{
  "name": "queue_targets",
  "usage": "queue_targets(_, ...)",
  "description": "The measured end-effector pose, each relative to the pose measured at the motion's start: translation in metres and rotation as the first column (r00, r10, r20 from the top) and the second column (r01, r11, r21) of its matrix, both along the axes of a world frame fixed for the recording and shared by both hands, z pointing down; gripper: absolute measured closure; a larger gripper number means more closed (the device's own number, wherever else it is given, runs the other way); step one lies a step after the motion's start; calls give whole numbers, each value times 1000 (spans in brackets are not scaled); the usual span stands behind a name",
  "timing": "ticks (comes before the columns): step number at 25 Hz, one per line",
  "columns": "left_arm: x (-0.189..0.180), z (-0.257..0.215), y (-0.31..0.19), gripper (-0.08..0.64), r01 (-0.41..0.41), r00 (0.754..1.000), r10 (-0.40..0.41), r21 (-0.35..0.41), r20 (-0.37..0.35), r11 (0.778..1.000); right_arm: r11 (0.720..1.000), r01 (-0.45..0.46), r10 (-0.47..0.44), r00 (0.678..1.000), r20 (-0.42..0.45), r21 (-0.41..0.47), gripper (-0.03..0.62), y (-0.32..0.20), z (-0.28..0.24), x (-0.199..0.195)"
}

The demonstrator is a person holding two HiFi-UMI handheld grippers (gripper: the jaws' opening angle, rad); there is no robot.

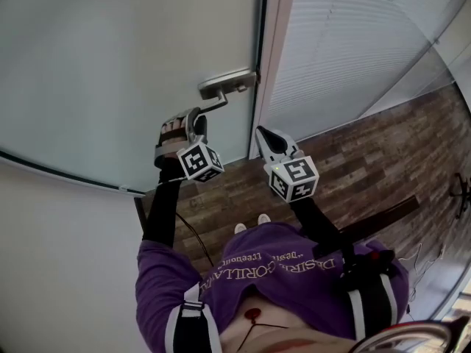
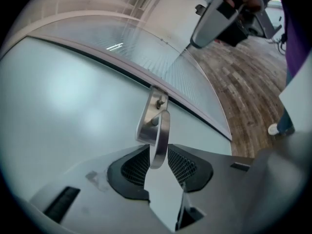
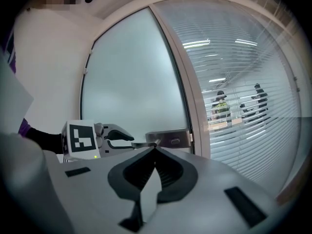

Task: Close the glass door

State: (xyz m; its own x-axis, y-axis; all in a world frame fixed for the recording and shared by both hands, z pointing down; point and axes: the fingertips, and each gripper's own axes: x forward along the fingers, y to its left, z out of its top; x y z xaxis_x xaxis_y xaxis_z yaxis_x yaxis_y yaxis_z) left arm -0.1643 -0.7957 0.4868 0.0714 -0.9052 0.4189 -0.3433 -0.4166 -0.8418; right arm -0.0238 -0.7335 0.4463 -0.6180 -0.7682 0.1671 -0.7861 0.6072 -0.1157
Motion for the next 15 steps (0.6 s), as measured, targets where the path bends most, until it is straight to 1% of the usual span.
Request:
queue_targets(1, 4, -5, 5, 448, 12, 998, -12, 3, -62, 1000, 1000, 0, 0, 1000, 1, 0, 603, 1, -1, 0)
queue_targets(2, 9, -8, 11, 448, 27, 990, -26, 3, -139, 1000, 1000, -1, 1, 1000, 2, 1, 603, 2, 0, 0)
queue_targets(3, 14, -12, 18, 448, 43, 972, -40, 8, -230, 999, 1000, -3, 3, 1000, 3, 1, 603, 3, 0, 0)
queue_targets(4, 18, -17, 26, 448, 65, 941, -53, 23, -334, 998, 1000, -4, 4, 1000, 4, 0, 603, 4, 1, 1)
queue_targets(5, 21, -22, 35, 448, 102, 893, -70, 47, -445, 994, 1000, -4, 4, 1000, 6, -1, 603, 5, 2, 1)
queue_targets(6, 21, -26, 44, 450, 156, 825, -94, 66, -557, 985, 1000, -2, 2, 1000, 8, -4, 603, 7, 3, 2)
queue_targets(7, 20, -28, 53, 474, 216, 740, -120, 66, -661, 974, 1000, 1, -1, 1000, 11, -6, 603, 8, 3, 2)
queue_targets(8, 18, -27, 62, 542, 267, 643, -143, 45, -753, 963, 1000, 3, -3, 1000, 14, -5, 603, 9, 2, 2)
queue_targets(9, 19, -23, 71, 558, 299, 540, -162, 9, -826, 954, 1000, 4, -4, 1000, 16, -1, 603, 10, 1, 2)
queue_targets(10, 20, -18, 79, 558, 317, 439, -179, -35, -881, 948, 1000, 3, -3, 1000, 19, 4, 603, 10, -1, 3)
queue_targets(11, 22, -9, 86, 558, 328, 342, -199, -81, -918, 941, 1000, 1, -2, 1000, 21, 8, 603, 11, -1, 5)
queue_targets(12, 24, 1, 93, 558, 338, 256, -220, -127, -941, 933, 1000, -1, 0, 1000, 22, 11, 603, 11, -1, 6)
queue_targets(13, 26, 12, 100, 558, 341, 192, -243, -168, -951, 925, 1000, -2, 2, 1000, 21, 12, 603, 12, 0, 7)
queue_targets(14, 30, 22, 105, 558, 334, 152, -266, -203, -952, 920, 1000, -3, 3, 1000, 20, 10, 603, 13, 2, 8)
queue_targets(15, 36, 31, 109, 558, 317, 136, -284, -230, -949, 920, 1000, -2, 2, 1000, 20, 6, 603, 14, 3, 9)
